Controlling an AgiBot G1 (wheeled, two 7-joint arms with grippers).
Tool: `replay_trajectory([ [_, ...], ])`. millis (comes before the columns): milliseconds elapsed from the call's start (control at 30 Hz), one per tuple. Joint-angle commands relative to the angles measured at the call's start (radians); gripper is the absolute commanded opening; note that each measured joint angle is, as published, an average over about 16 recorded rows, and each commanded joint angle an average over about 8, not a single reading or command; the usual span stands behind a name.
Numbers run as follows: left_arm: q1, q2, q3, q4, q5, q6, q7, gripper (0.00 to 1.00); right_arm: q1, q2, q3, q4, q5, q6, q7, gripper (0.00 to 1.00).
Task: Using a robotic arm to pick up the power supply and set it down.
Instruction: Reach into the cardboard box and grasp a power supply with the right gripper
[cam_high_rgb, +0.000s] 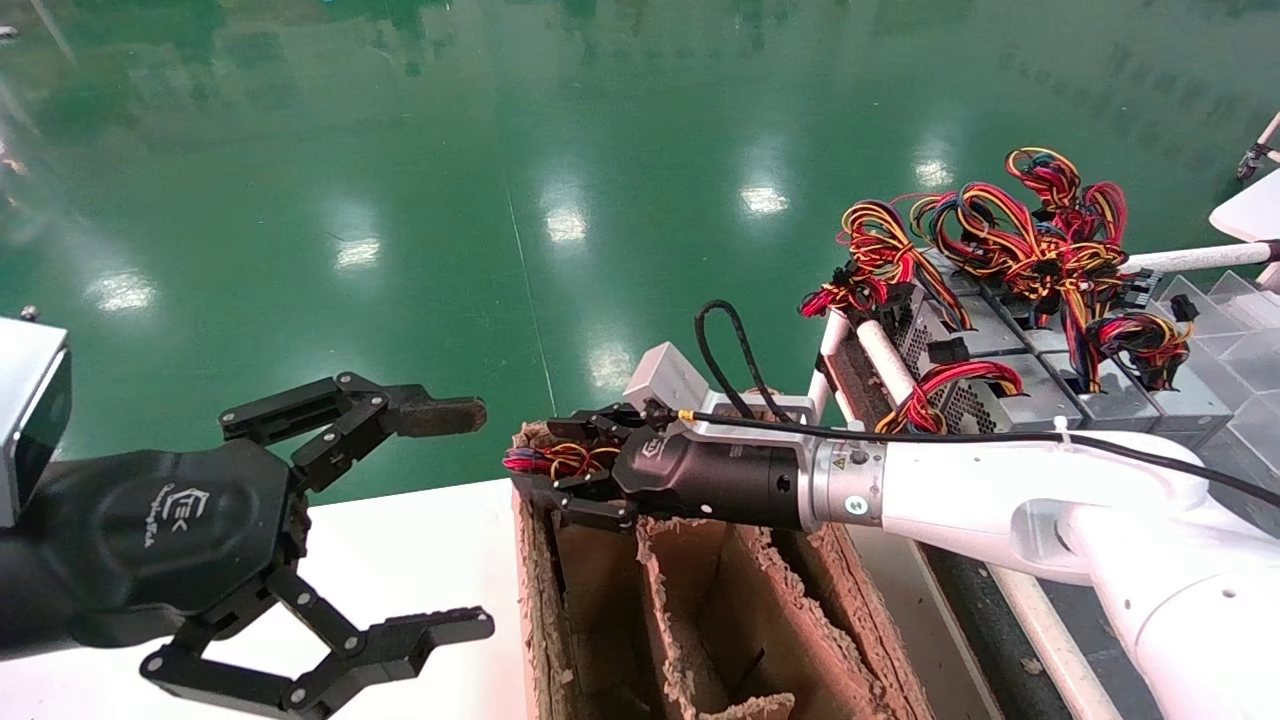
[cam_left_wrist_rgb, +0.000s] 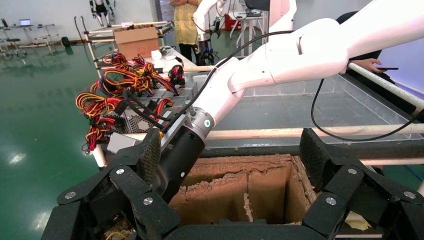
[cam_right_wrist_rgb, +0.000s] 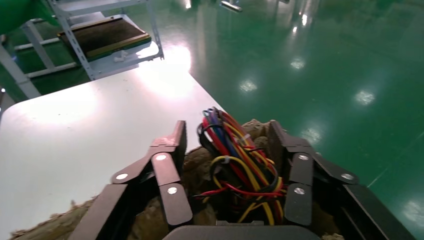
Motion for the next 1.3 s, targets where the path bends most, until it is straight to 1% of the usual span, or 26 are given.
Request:
replay_trajectory([
  [33, 0.000, 0.000, 0.000, 0.000, 0.000, 0.000, 0.000, 1.00, 0.000, -0.001, -0.001, -0.004, 0.007, 0.009, -0.007, 0.00],
  [667, 0.000, 0.000, 0.000, 0.000, 0.000, 0.000, 0.000, 1.00, -0.009, -0.003, -0.050, 0.011, 0.054, 0.026, 0.002, 0.00],
  [967, 0.000, 0.000, 0.000, 0.000, 0.000, 0.000, 0.000, 1.00, -0.010, 0.008, -0.048, 0.004, 0.099, 0.027, -0.022, 0.00],
  [1100, 0.000, 0.000, 0.000, 0.000, 0.000, 0.000, 0.000, 1.00, -0.006, 0.025, -0.029, -0.004, 0.134, 0.007, -0.050, 0.00],
  [1300, 0.000, 0.000, 0.000, 0.000, 0.000, 0.000, 0.000, 1.00, 0.012, 0.062, 0.003, -0.017, 0.182, -0.054, -0.081, 0.00],
])
